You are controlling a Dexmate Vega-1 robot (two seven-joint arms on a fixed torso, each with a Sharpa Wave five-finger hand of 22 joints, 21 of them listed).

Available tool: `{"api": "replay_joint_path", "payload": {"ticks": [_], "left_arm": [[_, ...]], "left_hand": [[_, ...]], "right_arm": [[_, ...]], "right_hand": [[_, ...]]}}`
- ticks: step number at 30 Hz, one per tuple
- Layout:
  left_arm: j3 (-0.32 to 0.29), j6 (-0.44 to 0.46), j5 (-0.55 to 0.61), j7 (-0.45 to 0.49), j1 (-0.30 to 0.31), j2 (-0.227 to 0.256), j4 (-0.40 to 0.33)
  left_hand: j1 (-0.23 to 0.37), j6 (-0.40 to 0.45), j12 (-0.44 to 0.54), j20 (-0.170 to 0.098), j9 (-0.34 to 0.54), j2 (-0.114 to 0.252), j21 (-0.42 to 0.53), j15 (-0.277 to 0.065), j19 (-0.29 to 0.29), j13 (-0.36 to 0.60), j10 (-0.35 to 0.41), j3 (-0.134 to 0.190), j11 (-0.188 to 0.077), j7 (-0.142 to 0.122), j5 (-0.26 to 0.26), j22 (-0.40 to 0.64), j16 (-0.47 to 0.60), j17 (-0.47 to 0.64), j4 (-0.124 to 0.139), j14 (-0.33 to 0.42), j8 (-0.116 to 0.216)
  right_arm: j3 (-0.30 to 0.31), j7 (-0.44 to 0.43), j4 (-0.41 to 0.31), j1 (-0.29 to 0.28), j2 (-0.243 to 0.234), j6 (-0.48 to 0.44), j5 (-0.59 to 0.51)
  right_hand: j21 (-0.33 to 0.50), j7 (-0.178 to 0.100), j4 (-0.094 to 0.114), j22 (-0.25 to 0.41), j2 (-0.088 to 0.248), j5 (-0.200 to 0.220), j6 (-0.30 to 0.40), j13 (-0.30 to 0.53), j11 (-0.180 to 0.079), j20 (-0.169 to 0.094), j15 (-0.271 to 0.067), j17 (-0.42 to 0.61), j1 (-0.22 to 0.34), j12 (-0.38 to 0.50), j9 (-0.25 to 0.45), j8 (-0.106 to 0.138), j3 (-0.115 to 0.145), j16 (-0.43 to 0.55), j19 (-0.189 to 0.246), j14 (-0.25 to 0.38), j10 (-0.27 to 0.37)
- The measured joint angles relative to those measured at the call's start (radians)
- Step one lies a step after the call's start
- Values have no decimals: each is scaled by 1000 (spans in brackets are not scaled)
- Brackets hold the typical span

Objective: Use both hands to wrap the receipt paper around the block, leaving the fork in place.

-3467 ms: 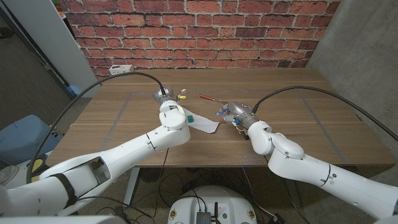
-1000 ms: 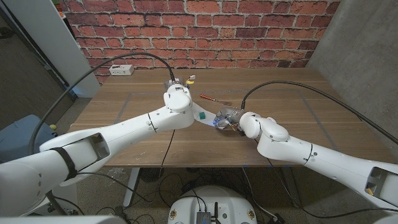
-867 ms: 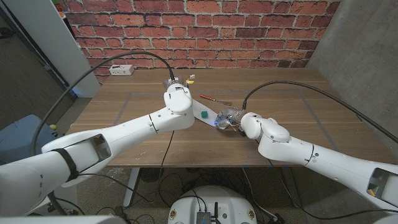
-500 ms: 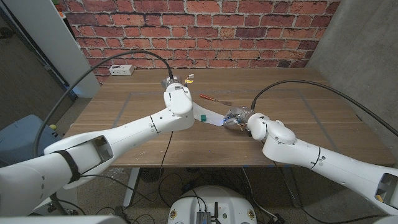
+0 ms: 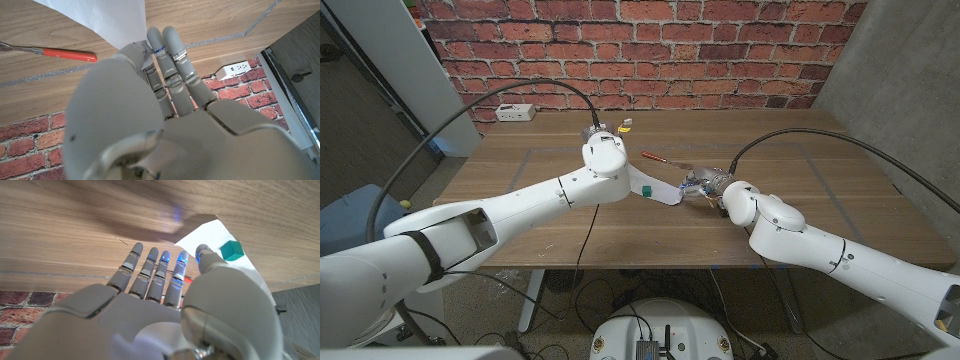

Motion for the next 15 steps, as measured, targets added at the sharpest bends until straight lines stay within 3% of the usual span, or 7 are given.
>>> {"api": "replay_joint_path", "payload": {"ticks": [3,4,6,11,15], "left_arm": [[11,2,-28,16,-12,4,0],[11,3,-34,20,-12,4,0],[18,4,-43,26,-19,7,0],[23,6,-40,27,-22,6,2],[25,8,-31,25,-25,1,8]], "left_hand": [[1,0,0,4,0,1,0,0,-4,0,0,0,0,0,0,0,0,-1,0,0,-4],[1,0,0,5,0,1,0,0,-5,0,0,0,0,0,0,0,0,-1,0,0,-4],[1,0,0,5,0,1,0,0,-5,0,0,0,0,0,0,0,0,-1,0,0,-4],[3,0,0,5,0,3,6,0,-5,0,0,0,0,0,0,0,0,3,0,0,-4],[3,0,0,4,0,2,11,0,-7,0,0,0,0,0,-6,0,0,3,0,0,-4]], "right_arm": [[3,-8,0,-2,-2,14,7],[3,-8,-1,-2,-3,14,7],[2,-13,-2,-1,-4,24,6],[-5,-13,-2,5,-4,28,0],[-12,-4,-1,10,-4,22,-5]], "right_hand": [[4,-23,-26,0,30,0,45,3,-36,-9,-1,12,48,17,0,18,13,20,9,28,34],[6,-26,-30,0,36,0,67,3,-37,-15,-2,18,55,23,0,25,14,28,15,39,54],[6,-23,-35,0,37,0,116,3,-32,-16,-3,29,55,34,0,38,8,46,16,61,90],[13,22,-27,3,37,-5,226,3,11,-21,-5,55,46,58,0,58,-15,85,21,117,167],[13,28,-23,3,35,-5,266,3,7,-27,-7,61,36,66,0,63,-19,89,27,125,198]]}}
